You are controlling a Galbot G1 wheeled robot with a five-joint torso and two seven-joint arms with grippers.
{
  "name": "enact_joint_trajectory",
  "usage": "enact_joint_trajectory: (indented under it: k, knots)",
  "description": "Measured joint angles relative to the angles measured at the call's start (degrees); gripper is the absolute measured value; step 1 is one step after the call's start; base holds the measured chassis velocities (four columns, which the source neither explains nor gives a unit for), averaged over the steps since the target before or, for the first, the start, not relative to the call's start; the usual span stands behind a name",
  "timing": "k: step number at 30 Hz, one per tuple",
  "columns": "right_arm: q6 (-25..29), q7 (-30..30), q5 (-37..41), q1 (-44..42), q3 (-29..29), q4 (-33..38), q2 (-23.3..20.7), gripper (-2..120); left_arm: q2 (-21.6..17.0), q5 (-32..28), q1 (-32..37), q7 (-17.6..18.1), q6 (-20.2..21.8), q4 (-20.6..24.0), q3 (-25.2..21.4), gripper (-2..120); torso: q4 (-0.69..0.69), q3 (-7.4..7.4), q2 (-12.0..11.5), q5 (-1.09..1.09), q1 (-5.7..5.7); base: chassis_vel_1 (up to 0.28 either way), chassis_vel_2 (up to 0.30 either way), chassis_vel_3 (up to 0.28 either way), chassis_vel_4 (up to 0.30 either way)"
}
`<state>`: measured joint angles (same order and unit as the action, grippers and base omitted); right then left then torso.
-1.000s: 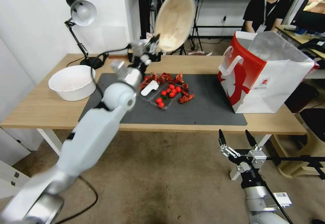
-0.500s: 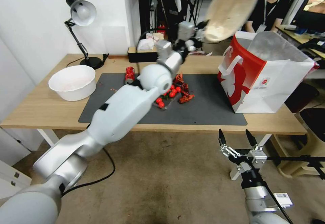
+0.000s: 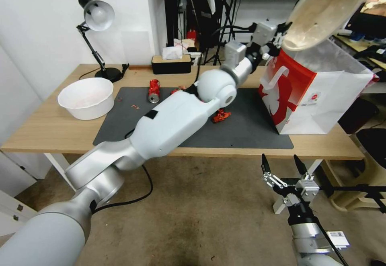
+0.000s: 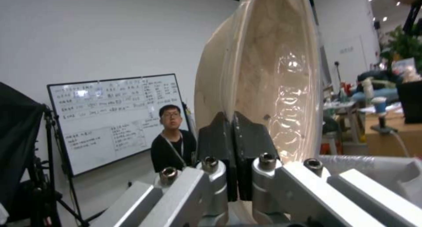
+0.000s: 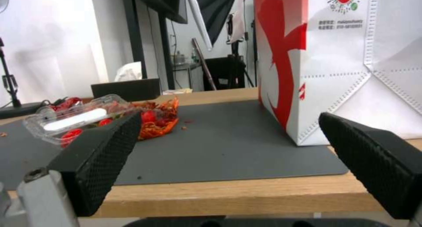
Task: Pick up the trash from the table and place it into the takeout bag.
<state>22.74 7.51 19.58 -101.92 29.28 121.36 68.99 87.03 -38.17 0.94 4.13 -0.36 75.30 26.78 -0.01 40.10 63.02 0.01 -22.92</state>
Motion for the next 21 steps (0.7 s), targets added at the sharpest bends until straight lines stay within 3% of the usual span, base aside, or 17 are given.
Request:
enact_joint_trajectory:
  k: [8,21]
  knots:
    - [0.1,0.0,0.2,0.2,0.1,0.0,0.0,100,1.9,7.6,-2.4,-2.2,-0.2,-4.9,2.6,0,0.01,0.00,0.0,0.00,0.00,0.000,0.000,0.000,0.000]
    - [0.2,0.0,0.4,0.3,0.2,-0.1,-0.1,100,1.9,10.5,-3.2,-3.8,-0.5,-5.0,4.5,0,0.01,0.00,0.0,-0.01,0.00,0.000,0.000,0.000,0.000]
